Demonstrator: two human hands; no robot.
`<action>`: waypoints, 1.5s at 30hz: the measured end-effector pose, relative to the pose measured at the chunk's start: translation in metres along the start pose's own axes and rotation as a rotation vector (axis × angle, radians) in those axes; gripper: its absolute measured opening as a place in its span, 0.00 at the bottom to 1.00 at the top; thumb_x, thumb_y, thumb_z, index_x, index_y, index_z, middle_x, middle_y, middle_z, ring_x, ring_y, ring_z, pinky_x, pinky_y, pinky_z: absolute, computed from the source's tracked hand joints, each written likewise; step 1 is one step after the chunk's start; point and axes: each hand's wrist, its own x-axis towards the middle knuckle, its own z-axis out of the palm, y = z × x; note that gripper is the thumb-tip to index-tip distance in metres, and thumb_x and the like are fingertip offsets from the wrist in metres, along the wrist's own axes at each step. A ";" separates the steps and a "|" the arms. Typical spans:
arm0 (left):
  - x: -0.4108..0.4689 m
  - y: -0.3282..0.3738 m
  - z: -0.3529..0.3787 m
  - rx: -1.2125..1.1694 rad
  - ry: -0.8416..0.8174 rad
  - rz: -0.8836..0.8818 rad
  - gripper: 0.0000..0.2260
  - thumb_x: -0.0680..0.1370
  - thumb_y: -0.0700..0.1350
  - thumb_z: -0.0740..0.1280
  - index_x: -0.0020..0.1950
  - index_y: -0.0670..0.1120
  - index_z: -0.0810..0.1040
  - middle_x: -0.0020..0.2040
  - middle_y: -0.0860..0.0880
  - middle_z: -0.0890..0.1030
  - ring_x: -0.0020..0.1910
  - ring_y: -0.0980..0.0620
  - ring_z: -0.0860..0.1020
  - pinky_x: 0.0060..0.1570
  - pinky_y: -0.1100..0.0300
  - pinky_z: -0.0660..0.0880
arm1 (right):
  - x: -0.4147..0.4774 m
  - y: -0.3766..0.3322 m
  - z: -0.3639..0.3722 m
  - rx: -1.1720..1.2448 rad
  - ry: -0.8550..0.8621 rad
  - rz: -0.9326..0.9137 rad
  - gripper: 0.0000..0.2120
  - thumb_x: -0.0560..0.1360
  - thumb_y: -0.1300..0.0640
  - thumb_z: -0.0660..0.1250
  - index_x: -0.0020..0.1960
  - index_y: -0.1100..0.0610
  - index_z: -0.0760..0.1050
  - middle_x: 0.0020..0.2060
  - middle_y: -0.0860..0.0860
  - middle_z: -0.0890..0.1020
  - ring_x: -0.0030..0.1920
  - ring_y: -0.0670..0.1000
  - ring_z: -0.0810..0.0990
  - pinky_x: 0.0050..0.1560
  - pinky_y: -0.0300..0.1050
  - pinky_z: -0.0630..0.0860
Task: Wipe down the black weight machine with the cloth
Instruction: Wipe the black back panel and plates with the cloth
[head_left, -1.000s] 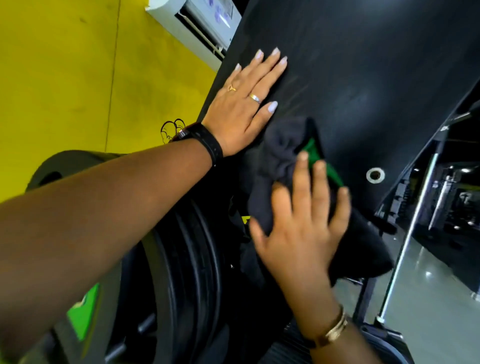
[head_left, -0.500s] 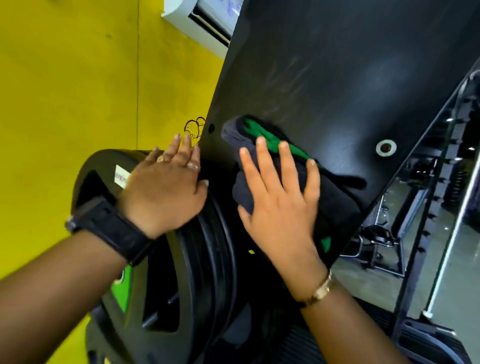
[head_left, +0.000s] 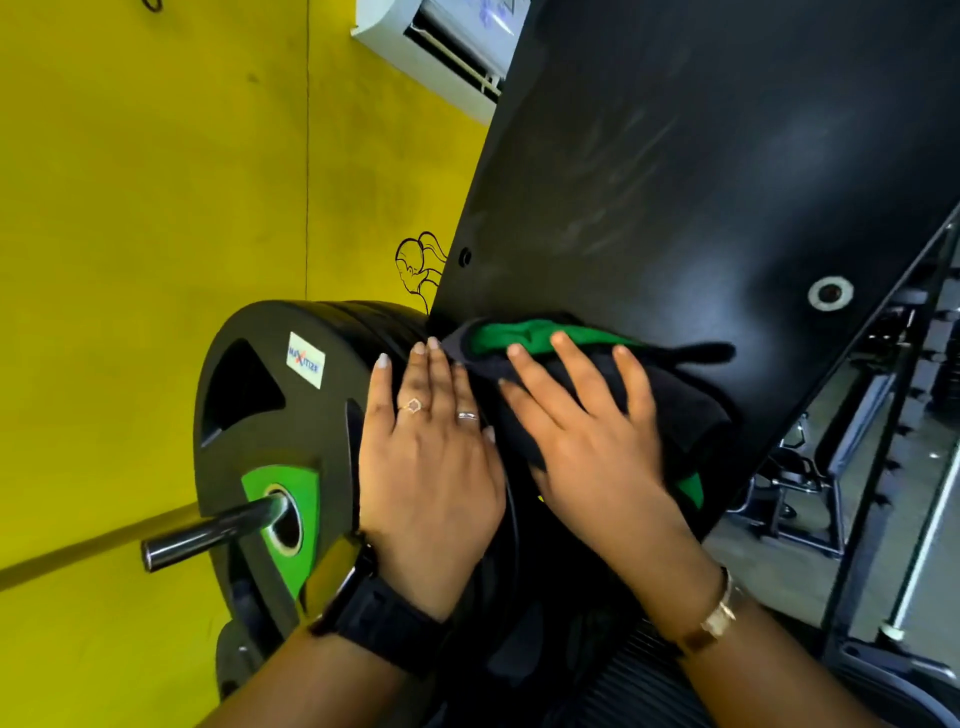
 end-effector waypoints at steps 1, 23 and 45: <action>0.000 -0.001 0.001 0.016 0.016 0.011 0.28 0.77 0.51 0.52 0.72 0.36 0.68 0.72 0.37 0.69 0.72 0.43 0.67 0.73 0.44 0.51 | -0.004 0.000 -0.002 -0.001 -0.016 -0.006 0.24 0.70 0.51 0.59 0.64 0.52 0.77 0.70 0.49 0.72 0.70 0.57 0.70 0.70 0.61 0.52; -0.007 0.004 0.005 0.093 0.091 -0.012 0.27 0.78 0.50 0.52 0.72 0.35 0.68 0.71 0.38 0.70 0.72 0.43 0.68 0.73 0.45 0.53 | 0.016 0.005 0.009 -0.170 0.077 0.034 0.33 0.70 0.45 0.59 0.74 0.52 0.65 0.75 0.53 0.65 0.73 0.59 0.65 0.70 0.63 0.51; -0.014 0.005 0.006 0.076 0.087 0.035 0.27 0.79 0.49 0.52 0.73 0.35 0.66 0.73 0.37 0.68 0.74 0.42 0.65 0.74 0.45 0.51 | -0.005 0.005 -0.002 -0.199 0.258 0.560 0.29 0.76 0.40 0.59 0.75 0.47 0.64 0.74 0.49 0.66 0.74 0.56 0.64 0.67 0.61 0.55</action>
